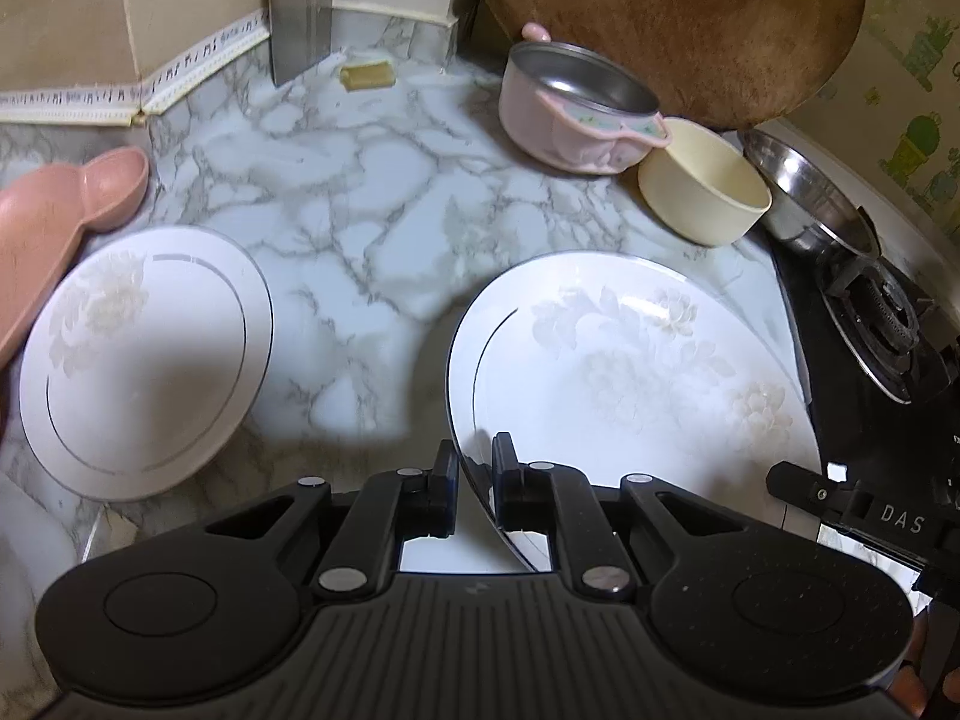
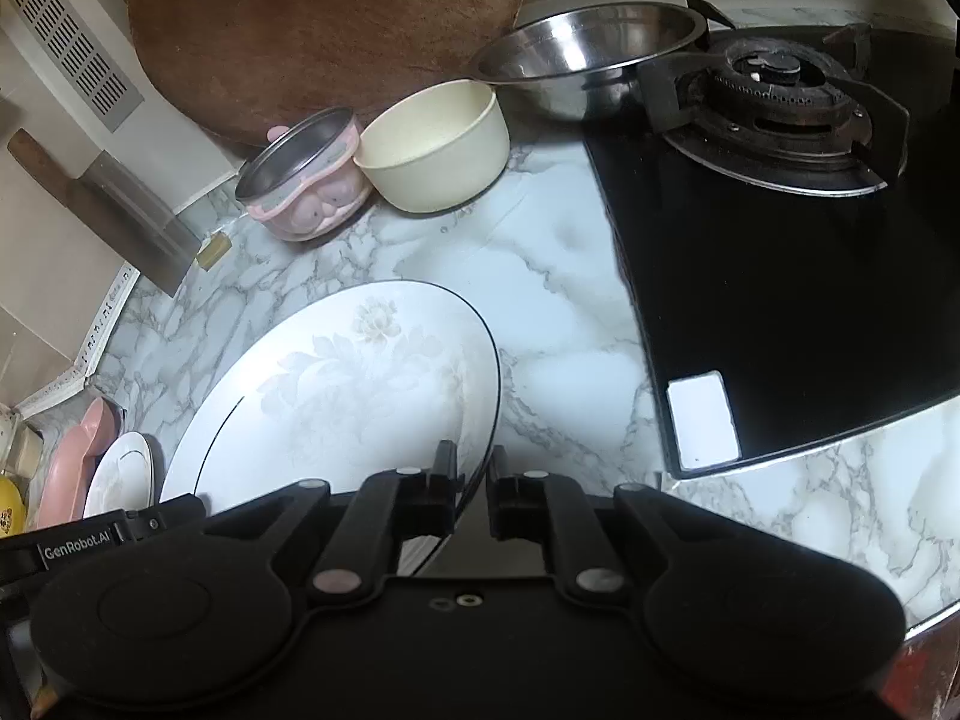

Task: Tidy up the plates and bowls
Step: 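Lift the large plate with both grippers and carry it toward the stove, then lower the large plate onto the counter and open both grippers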

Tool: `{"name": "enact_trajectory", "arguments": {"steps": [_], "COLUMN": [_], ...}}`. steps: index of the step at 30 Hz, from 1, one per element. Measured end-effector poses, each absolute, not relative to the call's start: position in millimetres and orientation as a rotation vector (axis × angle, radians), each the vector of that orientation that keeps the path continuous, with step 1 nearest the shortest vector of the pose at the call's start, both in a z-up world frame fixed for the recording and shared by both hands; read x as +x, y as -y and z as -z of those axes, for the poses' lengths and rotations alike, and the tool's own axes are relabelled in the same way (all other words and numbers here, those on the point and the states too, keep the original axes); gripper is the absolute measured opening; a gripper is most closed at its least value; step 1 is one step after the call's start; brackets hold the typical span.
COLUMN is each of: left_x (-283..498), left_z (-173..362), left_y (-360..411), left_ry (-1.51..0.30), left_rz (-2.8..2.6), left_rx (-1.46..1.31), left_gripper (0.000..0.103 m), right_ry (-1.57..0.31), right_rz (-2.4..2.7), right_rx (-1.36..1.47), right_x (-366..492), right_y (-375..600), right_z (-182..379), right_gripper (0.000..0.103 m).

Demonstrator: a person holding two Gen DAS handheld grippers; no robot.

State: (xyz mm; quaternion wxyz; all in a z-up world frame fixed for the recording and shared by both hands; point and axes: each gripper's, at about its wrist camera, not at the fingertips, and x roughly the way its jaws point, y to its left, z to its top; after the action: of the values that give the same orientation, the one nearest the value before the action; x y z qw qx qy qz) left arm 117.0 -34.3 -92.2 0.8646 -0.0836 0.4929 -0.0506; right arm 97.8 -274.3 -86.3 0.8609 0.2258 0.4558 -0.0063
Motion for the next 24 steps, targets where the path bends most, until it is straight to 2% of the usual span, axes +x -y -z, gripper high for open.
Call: {"name": "enact_trajectory", "arguments": {"steps": [19, 24], "left_x": [114.6, 113.2], "left_z": [100.6, 99.8], "left_y": [34.1, 33.9], "left_ry": [-1.051, -1.054], "left_rz": [0.110, 0.113], "left_rx": [-0.186, -0.186], "left_gripper": [0.010, 0.011], "right_ry": [-0.985, -0.970], "right_rz": [0.007, 0.021], "right_rx": [0.483, 0.446], "right_x": [98.8, 96.8], "right_y": [277.7, 278.8], "right_z": [94.5, 88.0], "right_gripper": [0.012, 0.018]}}
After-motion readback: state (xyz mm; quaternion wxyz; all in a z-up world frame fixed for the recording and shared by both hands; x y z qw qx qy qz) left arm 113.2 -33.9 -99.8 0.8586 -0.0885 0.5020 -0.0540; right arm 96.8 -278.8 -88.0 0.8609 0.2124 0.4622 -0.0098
